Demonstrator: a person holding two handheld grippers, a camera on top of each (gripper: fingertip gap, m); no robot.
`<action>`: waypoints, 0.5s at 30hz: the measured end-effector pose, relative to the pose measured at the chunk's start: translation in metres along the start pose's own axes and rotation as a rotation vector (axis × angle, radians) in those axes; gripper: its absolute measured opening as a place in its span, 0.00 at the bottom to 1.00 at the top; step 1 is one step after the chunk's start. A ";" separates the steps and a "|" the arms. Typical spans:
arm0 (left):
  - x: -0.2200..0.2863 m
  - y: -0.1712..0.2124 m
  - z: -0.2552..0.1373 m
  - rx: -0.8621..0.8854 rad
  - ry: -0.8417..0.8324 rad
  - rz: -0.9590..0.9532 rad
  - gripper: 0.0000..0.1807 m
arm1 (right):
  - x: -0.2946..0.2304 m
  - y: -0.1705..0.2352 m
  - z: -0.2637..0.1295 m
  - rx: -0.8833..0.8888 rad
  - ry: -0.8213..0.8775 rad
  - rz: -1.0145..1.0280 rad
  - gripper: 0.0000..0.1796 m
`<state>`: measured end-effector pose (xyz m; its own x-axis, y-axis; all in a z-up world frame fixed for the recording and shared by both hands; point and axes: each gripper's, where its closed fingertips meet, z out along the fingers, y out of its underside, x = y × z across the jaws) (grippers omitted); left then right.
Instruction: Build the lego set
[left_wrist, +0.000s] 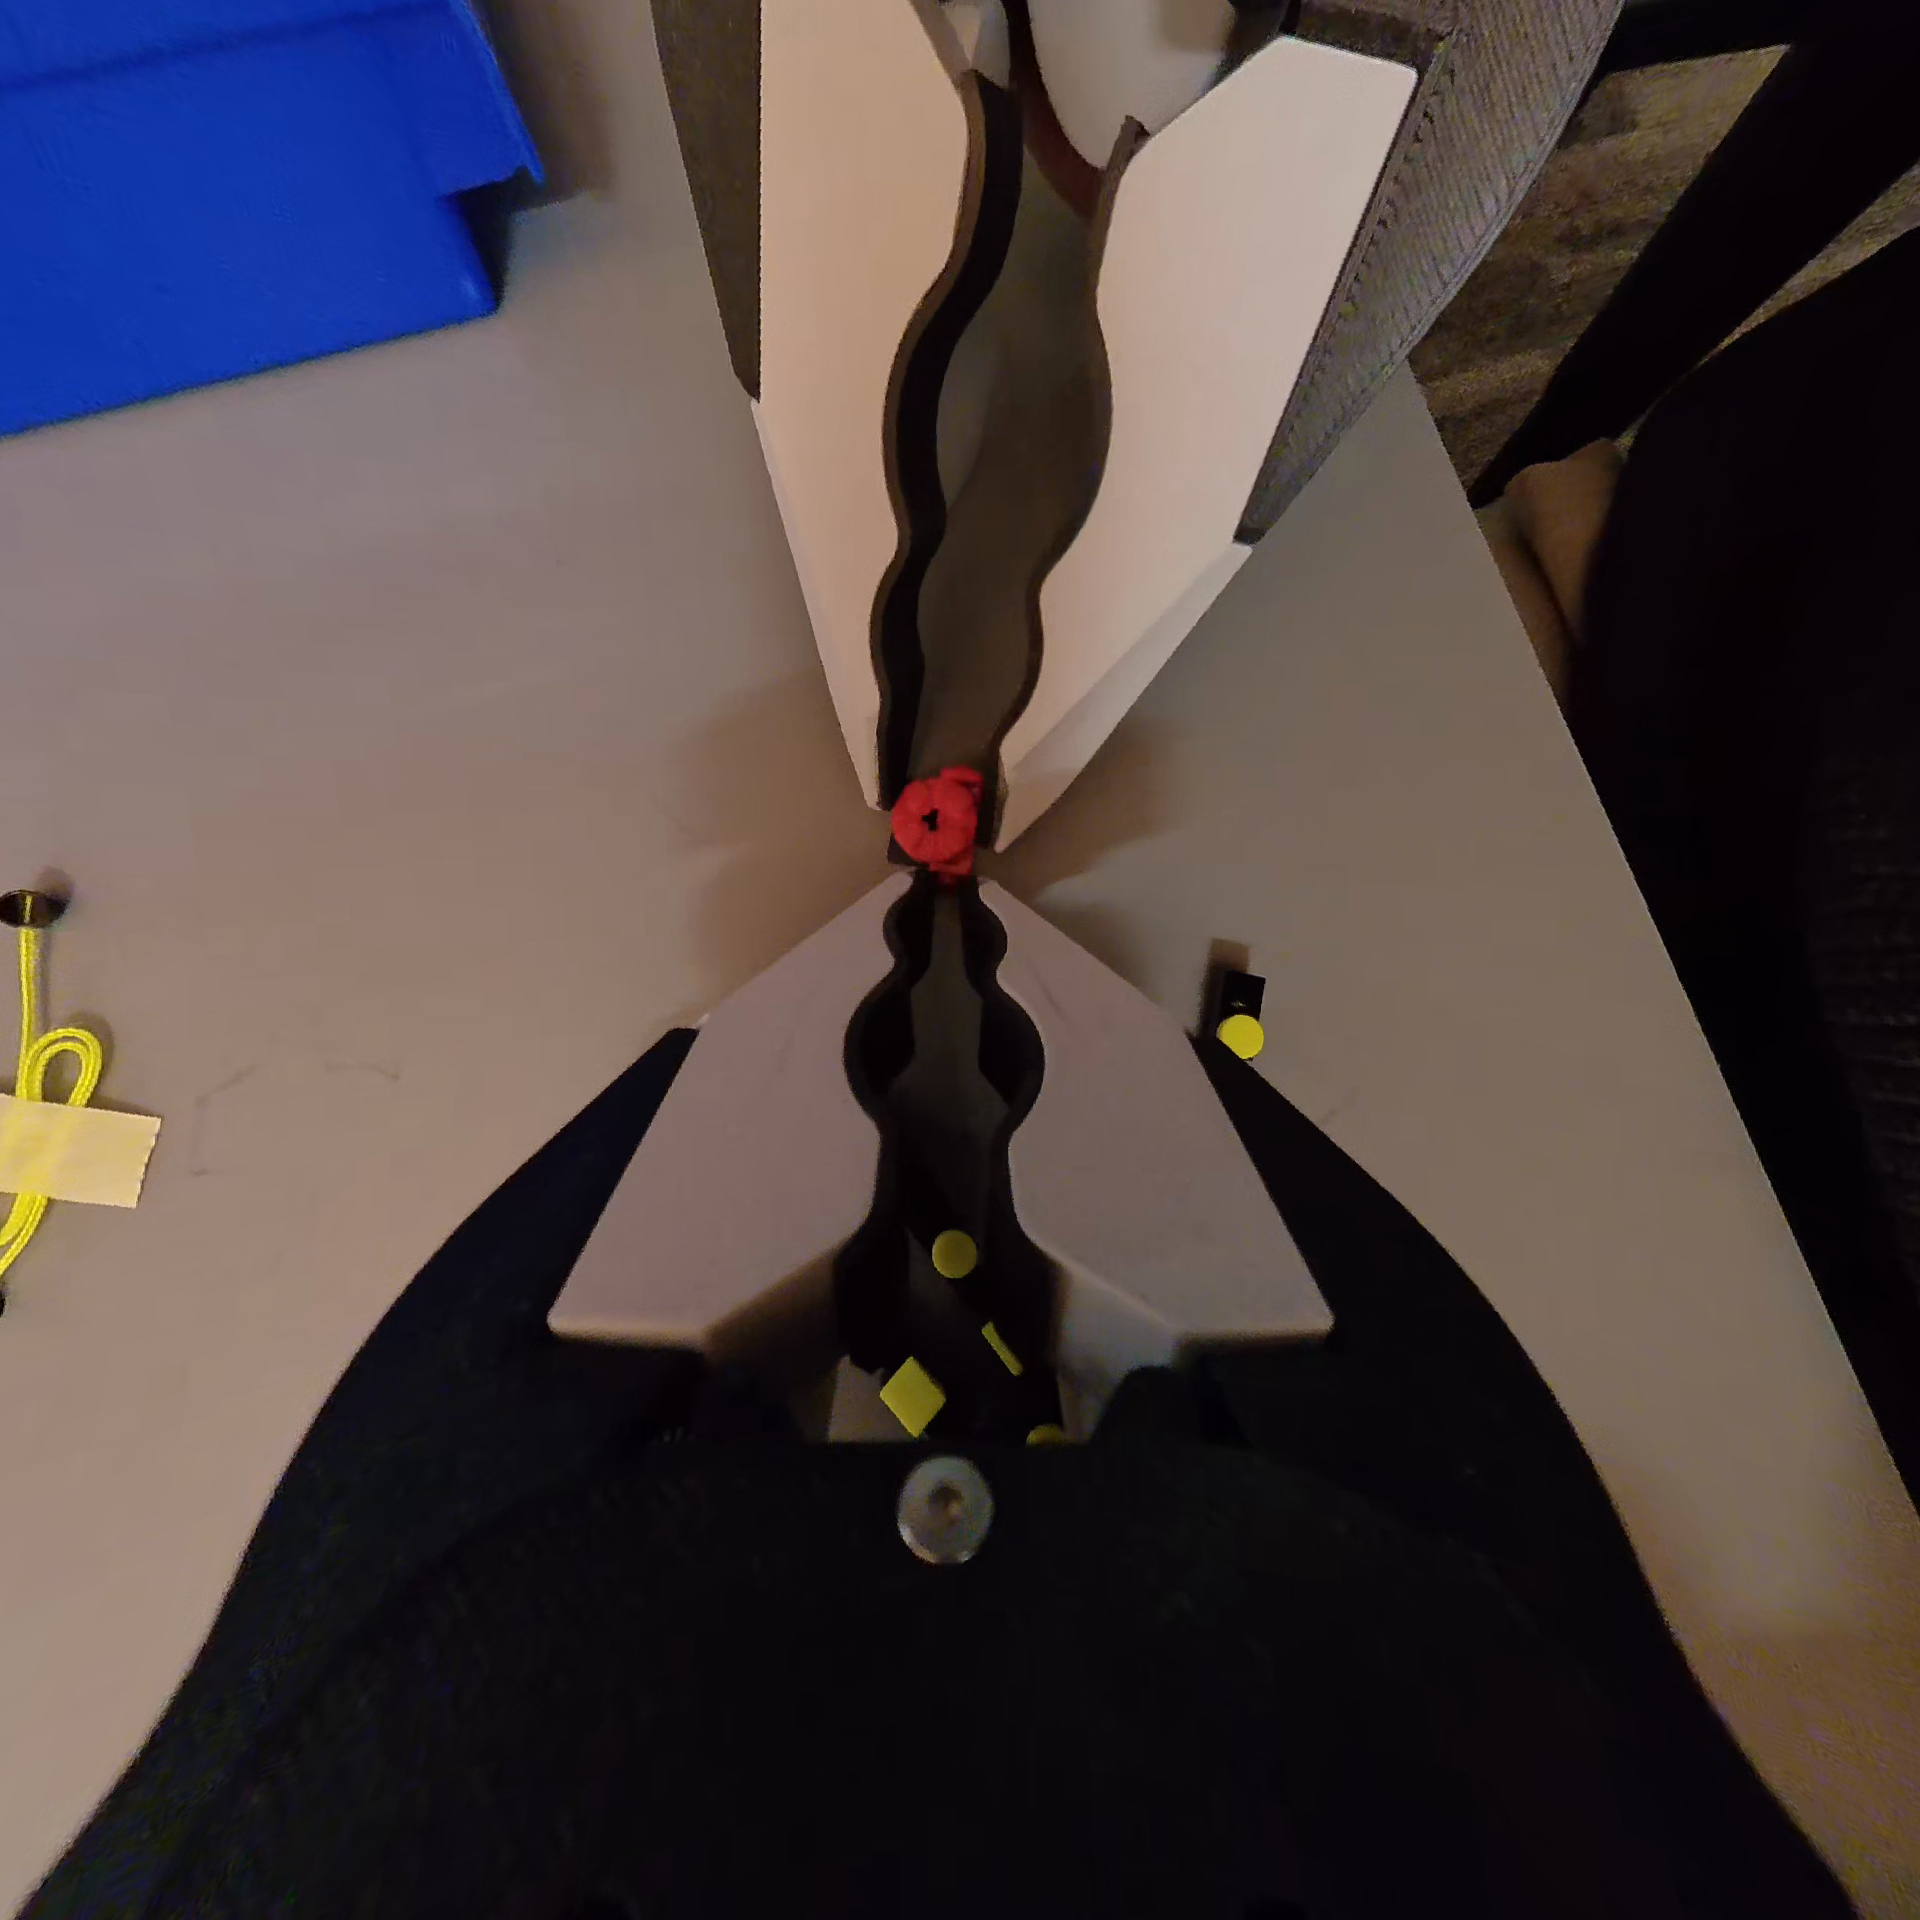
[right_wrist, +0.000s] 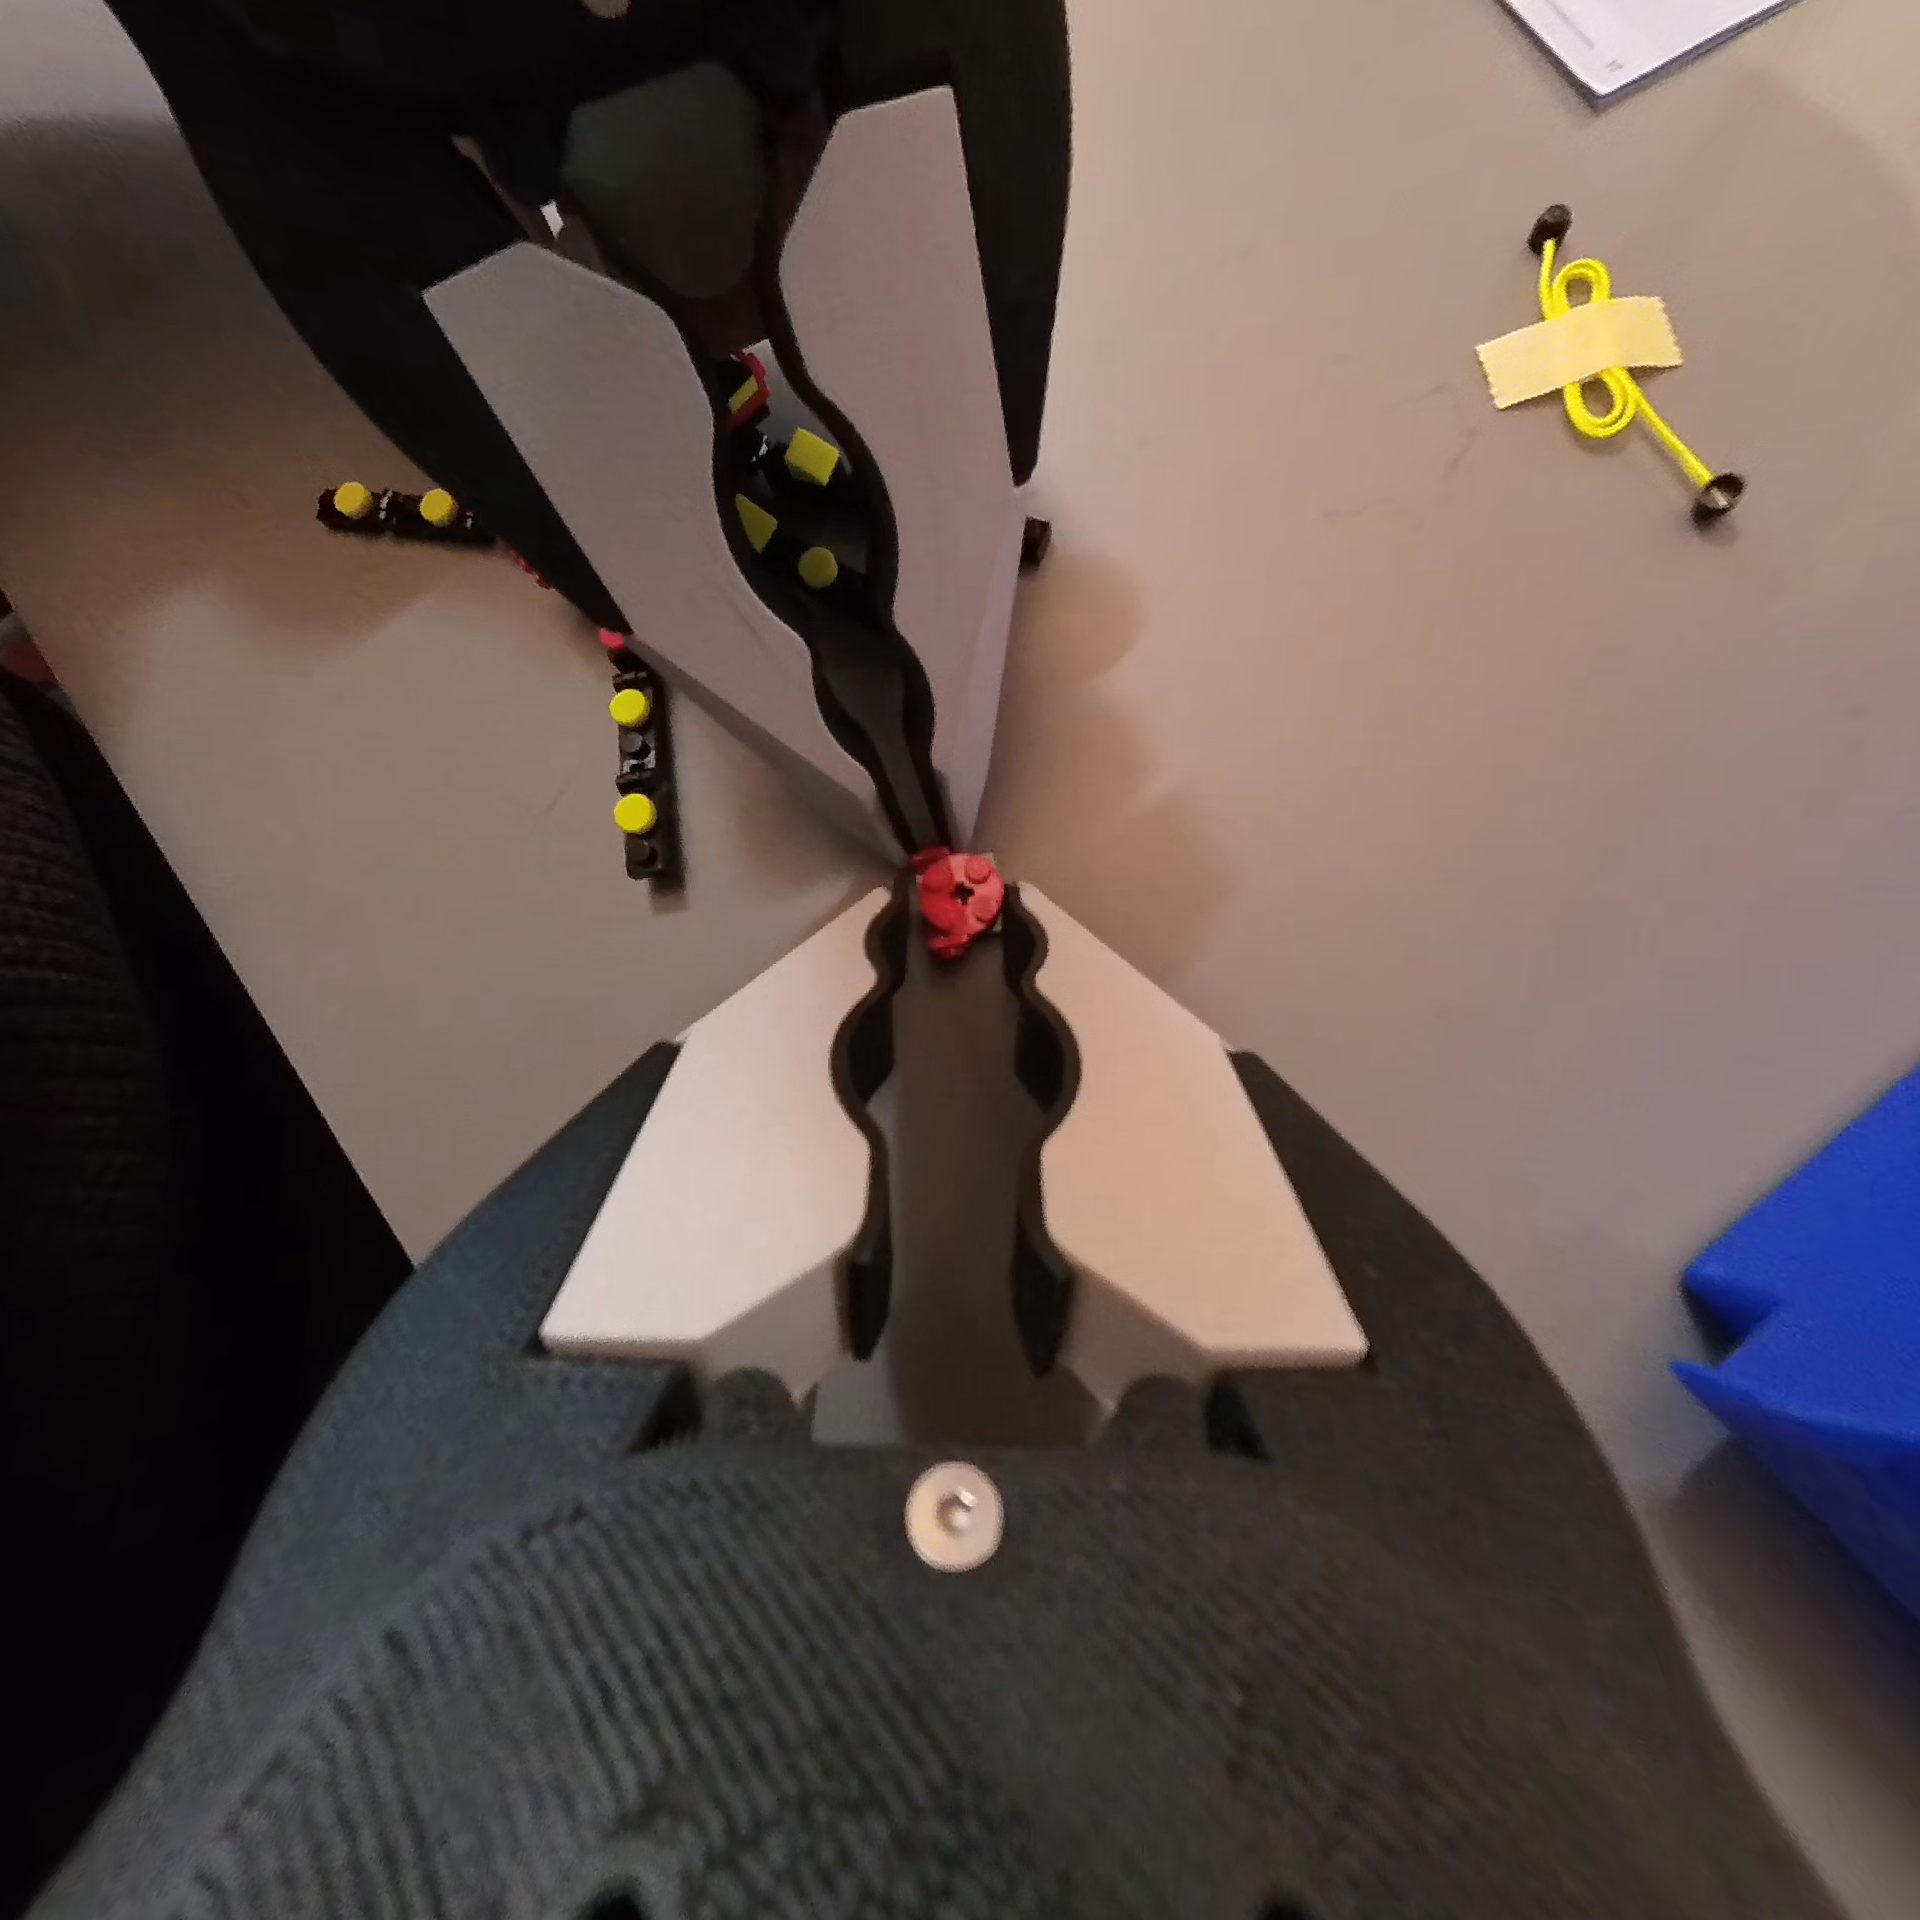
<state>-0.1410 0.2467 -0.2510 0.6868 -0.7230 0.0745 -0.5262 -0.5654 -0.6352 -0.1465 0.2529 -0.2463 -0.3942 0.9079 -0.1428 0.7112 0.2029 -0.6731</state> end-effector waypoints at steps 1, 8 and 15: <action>0.000 0.000 0.000 0.000 -0.001 0.000 0.01 | 0.000 0.000 0.000 0.000 -0.002 -0.001 0.10; -0.001 0.000 0.000 -0.003 -0.005 -0.004 0.02 | -0.004 -0.006 -0.007 0.037 -0.032 -0.021 0.21; -0.002 0.000 0.000 -0.006 -0.008 -0.007 0.02 | -0.003 -0.008 -0.008 0.022 0.006 -0.086 0.02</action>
<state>-0.1424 0.2476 -0.2513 0.6945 -0.7159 0.0721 -0.5246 -0.5724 -0.6302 -0.1462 0.2515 -0.2352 -0.4499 0.8895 -0.0796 0.6616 0.2720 -0.6988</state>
